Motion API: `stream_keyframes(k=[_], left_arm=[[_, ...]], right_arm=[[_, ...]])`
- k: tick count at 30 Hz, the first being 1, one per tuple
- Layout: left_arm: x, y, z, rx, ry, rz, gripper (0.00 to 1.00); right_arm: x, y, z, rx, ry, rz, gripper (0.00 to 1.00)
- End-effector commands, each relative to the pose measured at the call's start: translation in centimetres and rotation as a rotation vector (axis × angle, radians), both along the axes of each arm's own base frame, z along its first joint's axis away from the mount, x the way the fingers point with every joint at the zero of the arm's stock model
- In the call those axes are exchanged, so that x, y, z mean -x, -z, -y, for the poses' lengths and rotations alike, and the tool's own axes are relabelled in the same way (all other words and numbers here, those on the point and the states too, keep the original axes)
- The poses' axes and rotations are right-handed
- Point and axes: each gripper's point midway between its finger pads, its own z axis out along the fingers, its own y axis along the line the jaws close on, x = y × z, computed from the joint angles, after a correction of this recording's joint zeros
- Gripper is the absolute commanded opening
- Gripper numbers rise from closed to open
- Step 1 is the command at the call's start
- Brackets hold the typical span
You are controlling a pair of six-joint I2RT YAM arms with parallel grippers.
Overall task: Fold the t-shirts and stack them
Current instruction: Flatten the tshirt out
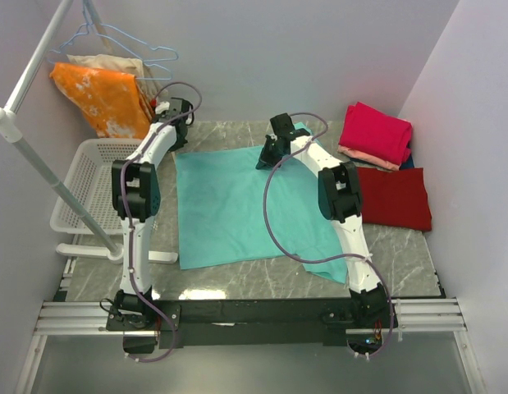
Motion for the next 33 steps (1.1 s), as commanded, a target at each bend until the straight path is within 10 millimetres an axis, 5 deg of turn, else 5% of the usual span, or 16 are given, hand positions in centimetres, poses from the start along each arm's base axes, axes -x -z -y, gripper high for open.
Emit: stream_keyframes(k=[1,4,12,17,20,21,23,24,25,27,29,31,32,33], left_arm=[[-0.2,-5.0,-1.2,-0.028,-0.042,0.099,0.01],[-0.4,-5.1,-1.0,-0.007,-0.018,0.113,0.28],[-1.1,-6.0,1.7,0.088,0.12,0.141,0.38],[-0.1,-6.6,3.7,0.14,0.204,0.131,0.46],[1.0,-7.0,5.2,0.136,0.243,0.124,0.48],[1.7,-6.4,5.5,0.128,0.251,0.105,0.48],[2.6,-6.8,6.7,0.114,0.274,0.101,0.49],[3.3,-6.3,6.8,0.098,0.273,0.083,0.49],[3.7,-6.1,7.1,0.099,0.28,0.072,0.5],[5.5,-5.6,8.2,0.11,0.293,0.036,0.52],[7.0,-6.3,9.2,0.133,0.305,0.044,0.56],[9.1,-4.8,9.6,0.154,0.307,0.016,0.56],[10.0,-6.0,9.9,0.183,0.303,0.041,0.57],[11.6,-4.6,9.7,0.192,0.294,0.004,0.56]], right_arm=[[0.3,1.8,1.5,0.055,0.028,-0.046,0.0],[0.3,1.7,1.5,0.049,0.026,-0.042,0.0],[0.0,0.3,1.6,0.023,0.01,0.015,0.0],[-2.7,-7.3,2.4,0.005,0.0,0.244,0.0],[-3.7,-12.2,4.6,0.079,0.041,0.36,0.11],[-4.1,-13.0,6.0,0.143,0.087,0.389,0.3],[-3.6,-16.5,7.7,0.202,0.104,0.461,0.43],[-3.1,-16.4,8.7,0.248,0.12,0.464,0.61],[-2.7,-18.6,9.8,0.278,0.146,0.511,0.72],[-1.7,-18.8,11.5,0.344,0.143,0.509,0.99],[-0.3,-19.1,12.8,0.384,0.137,0.482,1.0],[1.5,-18.4,14.0,0.414,0.116,0.441,1.0],[2.2,-18.5,14.2,0.424,0.107,0.44,1.0],[3.8,-18.5,15.0,0.437,0.114,0.43,1.0]])
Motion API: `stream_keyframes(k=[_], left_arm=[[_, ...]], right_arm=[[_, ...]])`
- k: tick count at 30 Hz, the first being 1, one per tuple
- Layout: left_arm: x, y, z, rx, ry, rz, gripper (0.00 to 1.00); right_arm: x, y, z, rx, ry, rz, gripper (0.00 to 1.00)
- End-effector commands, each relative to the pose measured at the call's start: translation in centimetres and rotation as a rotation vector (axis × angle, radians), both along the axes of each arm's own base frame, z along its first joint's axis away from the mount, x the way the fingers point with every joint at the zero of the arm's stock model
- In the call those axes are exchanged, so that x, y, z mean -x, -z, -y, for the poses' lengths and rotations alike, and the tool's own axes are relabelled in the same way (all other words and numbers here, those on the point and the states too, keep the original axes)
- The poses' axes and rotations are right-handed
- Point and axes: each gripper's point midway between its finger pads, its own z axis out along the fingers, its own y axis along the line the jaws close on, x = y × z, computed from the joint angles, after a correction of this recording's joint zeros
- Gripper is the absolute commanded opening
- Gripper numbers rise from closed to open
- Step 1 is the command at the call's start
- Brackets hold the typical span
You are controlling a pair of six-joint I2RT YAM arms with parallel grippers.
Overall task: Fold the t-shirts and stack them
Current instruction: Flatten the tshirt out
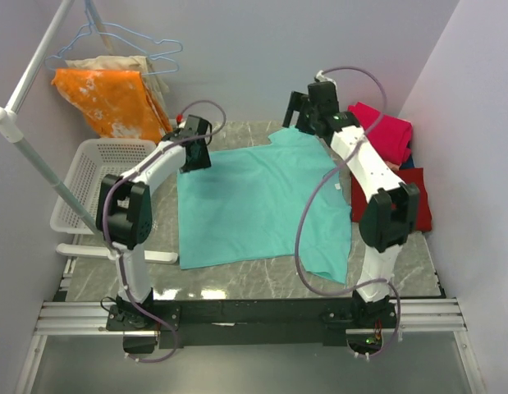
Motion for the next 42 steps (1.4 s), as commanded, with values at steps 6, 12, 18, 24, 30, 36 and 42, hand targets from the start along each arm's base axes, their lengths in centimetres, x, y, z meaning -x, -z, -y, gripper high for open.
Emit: stream_keyframes(k=[6,12,18,24,30,36,42], left_arm=[[9.6,-2.9,0.1,0.153,-0.051,0.042,0.51],[16.7,-2.3,-0.7,0.184,-0.101,0.013,0.52],[23.1,-0.2,-1.1,0.18,-0.133,-0.079,0.51],[26.8,0.7,-1.3,0.207,-0.184,-0.113,0.49],[29.4,2.2,-1.0,0.175,-0.213,-0.19,0.44],[31.1,2.2,-0.8,0.152,-0.28,-0.176,0.38],[30.6,3.1,-1.8,0.133,-0.368,-0.106,0.45]], right_arm=[[10.5,3.6,6.7,0.157,0.12,-0.16,0.88],[15.0,4.7,7.8,0.108,0.163,-0.175,0.79],[17.5,5.4,7.3,0.039,0.162,-0.184,0.76],[19.2,6.3,7.0,0.023,0.162,-0.205,0.75],[20.1,7.5,6.8,0.027,0.16,-0.238,0.74],[21.0,8.2,6.1,-0.005,0.141,-0.289,0.74],[21.3,8.3,5.3,-0.025,0.103,-0.282,0.73]])
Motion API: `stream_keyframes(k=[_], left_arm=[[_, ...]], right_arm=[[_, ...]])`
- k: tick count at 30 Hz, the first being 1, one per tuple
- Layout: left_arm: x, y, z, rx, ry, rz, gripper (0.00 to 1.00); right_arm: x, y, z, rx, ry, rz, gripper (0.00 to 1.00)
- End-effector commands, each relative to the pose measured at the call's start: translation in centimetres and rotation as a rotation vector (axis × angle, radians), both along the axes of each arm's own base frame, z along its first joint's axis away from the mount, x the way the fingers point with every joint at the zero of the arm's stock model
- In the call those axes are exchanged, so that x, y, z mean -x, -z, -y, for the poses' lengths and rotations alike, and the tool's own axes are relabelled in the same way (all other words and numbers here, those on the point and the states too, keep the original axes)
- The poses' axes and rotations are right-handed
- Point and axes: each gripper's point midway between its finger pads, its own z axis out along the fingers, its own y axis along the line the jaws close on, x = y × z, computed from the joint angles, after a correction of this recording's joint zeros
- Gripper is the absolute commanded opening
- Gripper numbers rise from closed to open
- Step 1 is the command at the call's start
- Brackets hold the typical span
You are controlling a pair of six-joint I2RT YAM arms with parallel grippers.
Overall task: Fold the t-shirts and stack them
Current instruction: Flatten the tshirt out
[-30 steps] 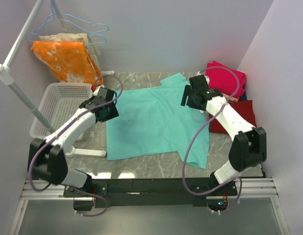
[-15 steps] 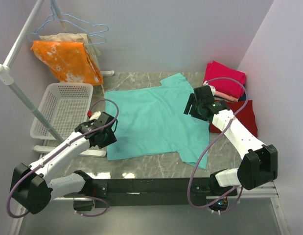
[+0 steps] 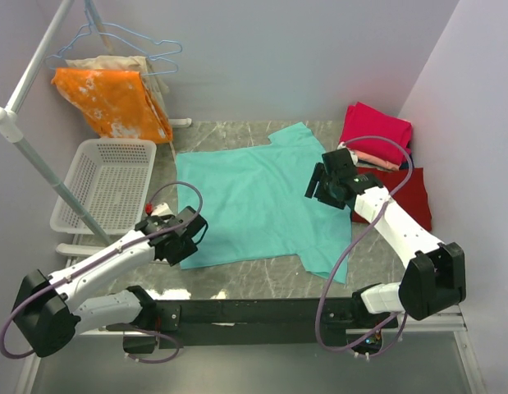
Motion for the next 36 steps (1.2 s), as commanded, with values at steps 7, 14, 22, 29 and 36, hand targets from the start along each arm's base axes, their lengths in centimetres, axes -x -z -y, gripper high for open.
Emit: stream_keyframes(k=[7,14,22,29,36], left_arm=[[-0.3,3.4,0.1,-0.123,-0.086,-0.04,0.48],[1.6,5.3,1.0,-0.159,-0.098,-0.09,0.49],[1.7,5.7,0.2,-0.237,-0.117,-0.077,0.49],[1.1,4.8,-0.5,-0.312,-0.111,-0.048,0.48],[1.3,5.1,-0.8,-0.291,-0.121,-0.034,0.5]], right_arm=[[-0.1,-0.5,-1.1,0.004,-0.098,0.007,0.73],[-0.2,0.6,-1.7,-0.006,-0.127,-0.014,0.74],[-0.1,1.3,-1.9,-0.014,-0.139,-0.025,0.74],[-0.4,1.8,-2.3,-0.016,-0.145,-0.051,0.73],[-0.5,2.0,-2.3,-0.01,-0.14,-0.059,0.73]])
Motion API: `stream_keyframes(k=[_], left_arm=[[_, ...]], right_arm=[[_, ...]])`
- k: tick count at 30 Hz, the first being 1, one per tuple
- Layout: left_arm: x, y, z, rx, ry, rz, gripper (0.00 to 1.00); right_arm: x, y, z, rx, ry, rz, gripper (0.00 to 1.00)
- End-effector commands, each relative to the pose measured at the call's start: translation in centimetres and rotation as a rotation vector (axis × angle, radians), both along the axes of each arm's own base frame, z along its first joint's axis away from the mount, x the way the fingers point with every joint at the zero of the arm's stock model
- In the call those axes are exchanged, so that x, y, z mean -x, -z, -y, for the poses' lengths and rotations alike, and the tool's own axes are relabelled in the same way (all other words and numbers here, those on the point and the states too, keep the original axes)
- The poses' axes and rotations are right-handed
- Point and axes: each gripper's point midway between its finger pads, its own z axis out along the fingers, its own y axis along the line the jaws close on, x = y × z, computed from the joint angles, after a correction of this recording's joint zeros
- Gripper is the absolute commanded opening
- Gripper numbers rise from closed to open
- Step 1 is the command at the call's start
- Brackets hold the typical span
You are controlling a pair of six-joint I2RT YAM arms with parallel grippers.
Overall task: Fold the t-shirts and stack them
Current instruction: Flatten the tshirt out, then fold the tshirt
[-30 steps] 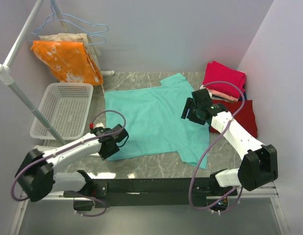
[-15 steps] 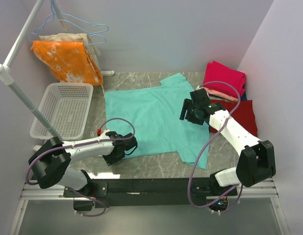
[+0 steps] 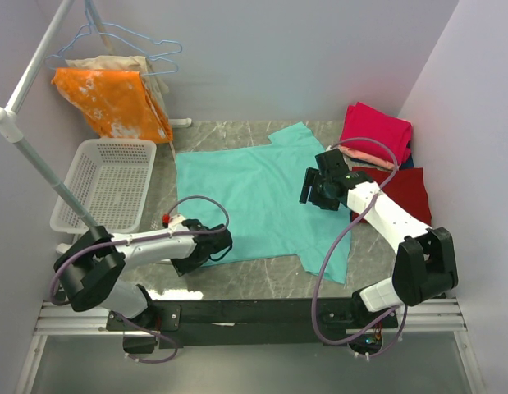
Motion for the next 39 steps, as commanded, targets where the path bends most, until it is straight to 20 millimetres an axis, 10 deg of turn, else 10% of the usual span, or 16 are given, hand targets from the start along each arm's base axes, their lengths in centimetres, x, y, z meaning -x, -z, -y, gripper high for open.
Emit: stream_keyframes(k=[1,35,39], left_arm=[[0.1,-0.2,-0.6,0.004,-0.014,0.032,0.5],[0.3,4.3,3.4,0.195,0.068,-0.114,0.4],[0.2,4.5,3.5,0.193,0.073,-0.121,0.15]], right_arm=[[-0.9,-0.8,-0.4,0.001,-0.013,0.034,0.73],[0.3,-2.2,0.9,0.024,0.03,0.057,0.72],[0.2,-2.3,0.9,0.025,0.033,0.059,0.72]])
